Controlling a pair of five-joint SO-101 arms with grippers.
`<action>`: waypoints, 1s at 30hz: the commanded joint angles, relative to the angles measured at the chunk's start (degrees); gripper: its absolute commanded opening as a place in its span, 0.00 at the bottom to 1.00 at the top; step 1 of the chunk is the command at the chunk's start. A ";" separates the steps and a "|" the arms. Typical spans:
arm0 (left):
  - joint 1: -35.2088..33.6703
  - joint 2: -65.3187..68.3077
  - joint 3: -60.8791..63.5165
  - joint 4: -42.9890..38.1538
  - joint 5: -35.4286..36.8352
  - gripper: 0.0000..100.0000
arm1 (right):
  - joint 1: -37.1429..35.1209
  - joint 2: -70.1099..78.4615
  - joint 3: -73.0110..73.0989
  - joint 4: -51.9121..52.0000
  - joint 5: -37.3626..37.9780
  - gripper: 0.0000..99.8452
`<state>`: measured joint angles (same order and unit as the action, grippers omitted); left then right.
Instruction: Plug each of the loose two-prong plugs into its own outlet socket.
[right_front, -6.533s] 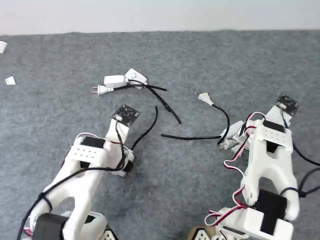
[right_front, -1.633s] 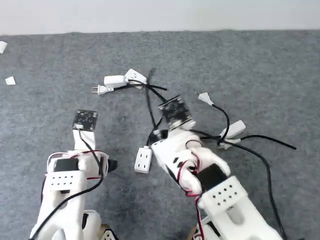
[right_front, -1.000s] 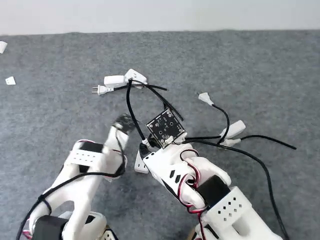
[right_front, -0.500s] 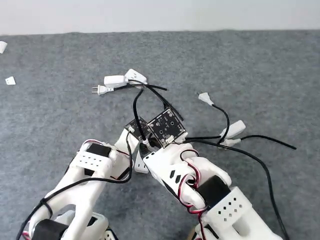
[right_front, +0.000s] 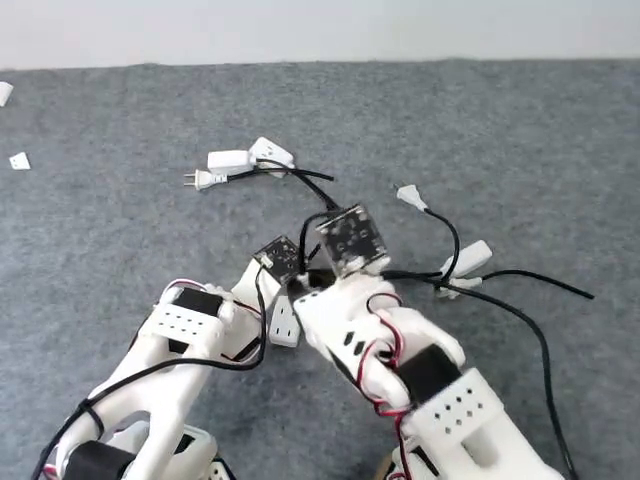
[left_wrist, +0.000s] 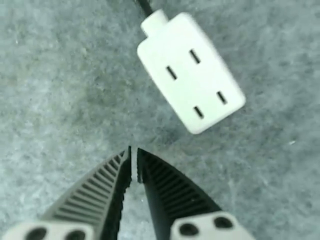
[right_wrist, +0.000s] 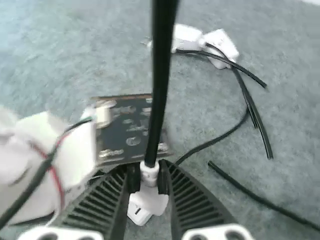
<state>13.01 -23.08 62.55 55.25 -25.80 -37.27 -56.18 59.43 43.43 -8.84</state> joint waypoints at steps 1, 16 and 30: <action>1.85 -1.49 -0.22 0.44 -0.97 0.01 | 1.80 5.93 -2.02 -4.70 -3.60 0.01; -7.03 -2.81 -0.40 -3.34 3.60 0.01 | 1.71 9.98 -2.90 -6.81 -3.87 0.01; -11.78 -27.96 12.62 -3.69 4.13 0.02 | 0.31 11.03 3.16 -16.57 -3.87 0.01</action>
<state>1.49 -46.20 75.30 50.07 -22.55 -36.04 -46.07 62.07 29.89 -12.00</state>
